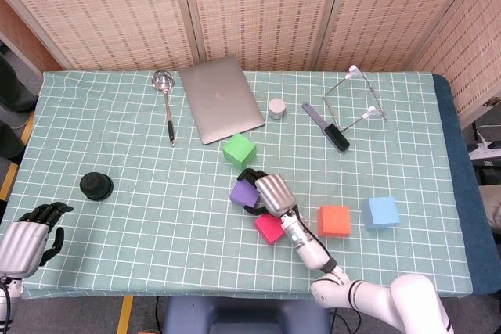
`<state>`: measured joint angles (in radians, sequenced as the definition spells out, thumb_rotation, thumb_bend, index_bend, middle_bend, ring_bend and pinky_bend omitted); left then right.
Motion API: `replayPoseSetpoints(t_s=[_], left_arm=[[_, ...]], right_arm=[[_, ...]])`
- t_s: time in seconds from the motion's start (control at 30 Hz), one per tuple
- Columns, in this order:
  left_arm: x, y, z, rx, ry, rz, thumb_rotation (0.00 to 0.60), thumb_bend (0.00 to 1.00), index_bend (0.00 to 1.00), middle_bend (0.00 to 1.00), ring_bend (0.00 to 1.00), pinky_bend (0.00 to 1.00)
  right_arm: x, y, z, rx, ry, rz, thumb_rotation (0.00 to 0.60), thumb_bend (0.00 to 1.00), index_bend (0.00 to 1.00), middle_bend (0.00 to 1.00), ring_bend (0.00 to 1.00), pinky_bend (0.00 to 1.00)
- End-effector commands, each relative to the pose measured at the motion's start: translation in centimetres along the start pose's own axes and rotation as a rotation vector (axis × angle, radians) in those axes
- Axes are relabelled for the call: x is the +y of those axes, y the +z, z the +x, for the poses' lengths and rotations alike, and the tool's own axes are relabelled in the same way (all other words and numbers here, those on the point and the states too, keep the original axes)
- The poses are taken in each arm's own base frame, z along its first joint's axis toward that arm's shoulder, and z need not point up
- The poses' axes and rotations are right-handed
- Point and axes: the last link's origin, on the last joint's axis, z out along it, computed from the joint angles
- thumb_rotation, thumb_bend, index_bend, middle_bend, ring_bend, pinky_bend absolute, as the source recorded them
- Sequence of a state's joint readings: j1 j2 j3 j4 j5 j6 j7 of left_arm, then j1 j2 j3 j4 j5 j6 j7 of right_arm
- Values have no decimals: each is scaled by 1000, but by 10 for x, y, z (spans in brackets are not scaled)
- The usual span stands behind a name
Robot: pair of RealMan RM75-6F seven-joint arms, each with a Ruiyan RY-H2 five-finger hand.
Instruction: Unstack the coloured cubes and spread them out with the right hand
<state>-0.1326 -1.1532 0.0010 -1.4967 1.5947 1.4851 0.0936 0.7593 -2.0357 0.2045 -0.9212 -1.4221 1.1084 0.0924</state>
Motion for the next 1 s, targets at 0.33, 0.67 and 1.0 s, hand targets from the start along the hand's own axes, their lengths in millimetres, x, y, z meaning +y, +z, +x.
replayPoseSetpoints(t_s=[0.33, 0.67, 1.0], left_arm=[[1, 0, 0, -3, 0, -3, 600, 636, 301, 282, 282, 507], [-1, 0, 0, 0, -3, 1, 600, 636, 301, 282, 282, 507], [0, 0, 0, -3, 3, -1, 600, 635, 301, 282, 282, 508]], right_arm=[[-26, -3, -3, 102, 113, 167, 600, 118, 381, 466, 416, 682], [-30, -2, -11, -15, 137, 179, 600, 117, 52, 32, 0, 107], [-10, -10, 38, 81, 138, 180, 600, 114, 0, 0, 0, 13]])
